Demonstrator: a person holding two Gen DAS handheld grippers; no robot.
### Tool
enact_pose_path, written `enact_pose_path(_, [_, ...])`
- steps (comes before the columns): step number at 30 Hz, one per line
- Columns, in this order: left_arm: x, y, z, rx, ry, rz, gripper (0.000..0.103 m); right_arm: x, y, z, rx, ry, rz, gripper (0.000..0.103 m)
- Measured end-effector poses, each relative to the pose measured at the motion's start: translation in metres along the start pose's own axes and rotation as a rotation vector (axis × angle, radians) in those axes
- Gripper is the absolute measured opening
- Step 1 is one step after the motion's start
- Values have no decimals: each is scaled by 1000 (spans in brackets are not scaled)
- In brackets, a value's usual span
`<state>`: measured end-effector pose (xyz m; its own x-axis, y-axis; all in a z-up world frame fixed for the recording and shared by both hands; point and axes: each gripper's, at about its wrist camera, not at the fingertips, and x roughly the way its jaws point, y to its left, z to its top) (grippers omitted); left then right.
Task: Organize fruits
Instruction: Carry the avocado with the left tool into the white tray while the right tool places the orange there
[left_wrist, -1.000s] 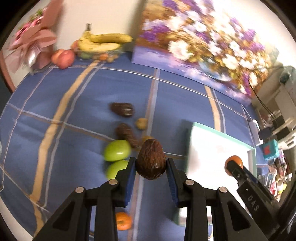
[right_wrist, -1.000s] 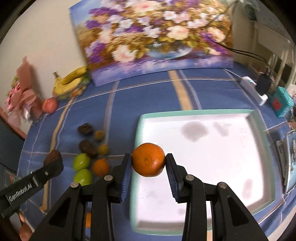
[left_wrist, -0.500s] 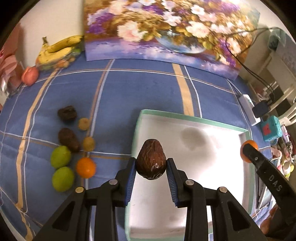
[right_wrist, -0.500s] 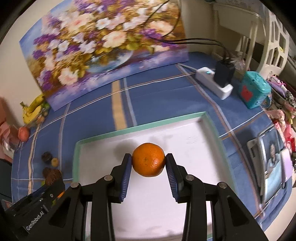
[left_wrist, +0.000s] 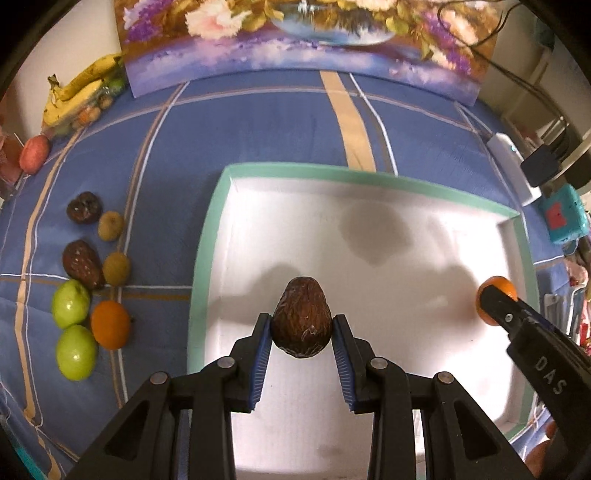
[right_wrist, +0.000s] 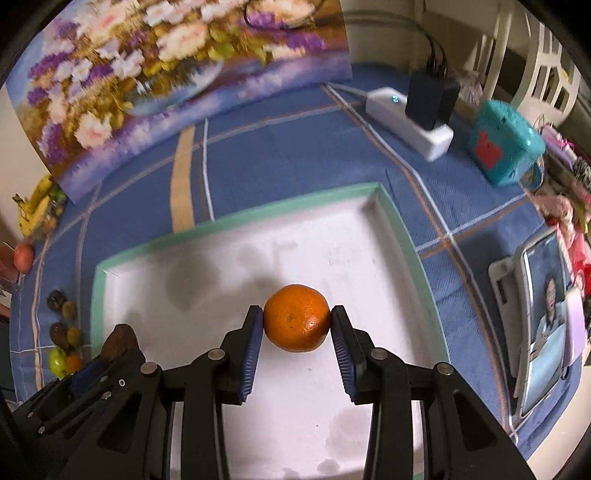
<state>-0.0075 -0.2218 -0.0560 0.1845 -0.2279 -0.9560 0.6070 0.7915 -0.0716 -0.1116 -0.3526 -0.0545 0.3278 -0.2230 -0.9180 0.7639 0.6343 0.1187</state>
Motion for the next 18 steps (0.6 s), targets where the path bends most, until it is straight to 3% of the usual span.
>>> enact_pose_path(18, [1, -2, 2, 7, 6, 4, 38, 8, -2, -4, -18, 30, -31, 39])
